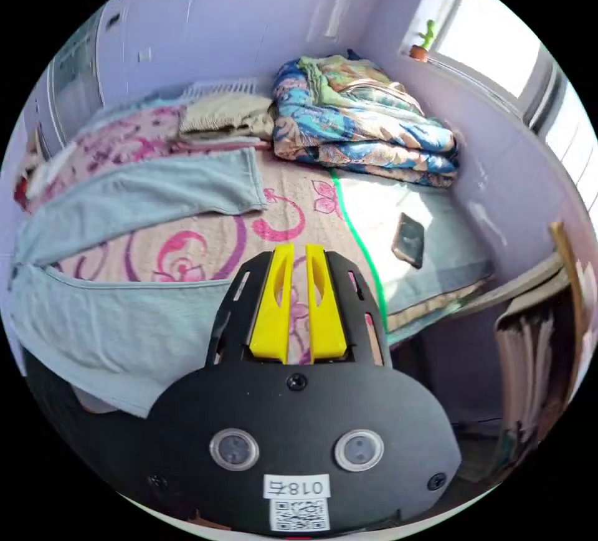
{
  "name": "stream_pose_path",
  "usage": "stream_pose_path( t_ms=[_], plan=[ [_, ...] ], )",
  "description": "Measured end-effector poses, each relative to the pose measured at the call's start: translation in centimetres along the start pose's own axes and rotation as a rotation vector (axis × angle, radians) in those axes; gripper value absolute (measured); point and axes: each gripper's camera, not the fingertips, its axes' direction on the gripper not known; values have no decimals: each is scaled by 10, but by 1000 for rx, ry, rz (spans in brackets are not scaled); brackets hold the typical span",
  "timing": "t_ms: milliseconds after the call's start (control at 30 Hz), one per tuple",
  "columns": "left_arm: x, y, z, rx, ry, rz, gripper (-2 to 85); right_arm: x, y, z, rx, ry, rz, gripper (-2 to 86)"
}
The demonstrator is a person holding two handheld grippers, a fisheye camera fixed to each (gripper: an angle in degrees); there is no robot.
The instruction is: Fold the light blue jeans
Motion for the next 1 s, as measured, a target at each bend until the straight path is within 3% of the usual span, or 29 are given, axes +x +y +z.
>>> stream_pose_path(
  t_ms=[33,133,233,333,433,567,667,700,800,867,1000],
  plan=[
    [-1,10,-9,38,51,20,107,22,32,-19,90,-190,82,38],
    [7,29,-21,100,178,101,126,61,113,-51,295,-501,248,19],
    [33,38,-15,64,180,206,110,71,176,-70,411,-590,288,3],
    [77,43,1,-8,64,361,79,75,222,-80,528,-652,311,0],
    [131,52,21,-70,-122,543,68,75,252,-95,629,-602,285,2],
    [203,80,23,66,-393,767,75,56,269,-122,679,-360,129,18],
    [217,86,21,128,-361,755,134,31,277,-134,702,-90,23,71],
    [215,84,22,117,-329,736,139,29,280,-133,719,-88,35,74],
    [199,72,33,19,-242,604,136,46,274,-115,597,-361,45,40],
    [203,79,28,21,-293,626,42,60,281,-103,602,-391,127,16],
    [176,75,14,28,-219,506,36,105,298,-57,456,-454,383,19]
  ],
)
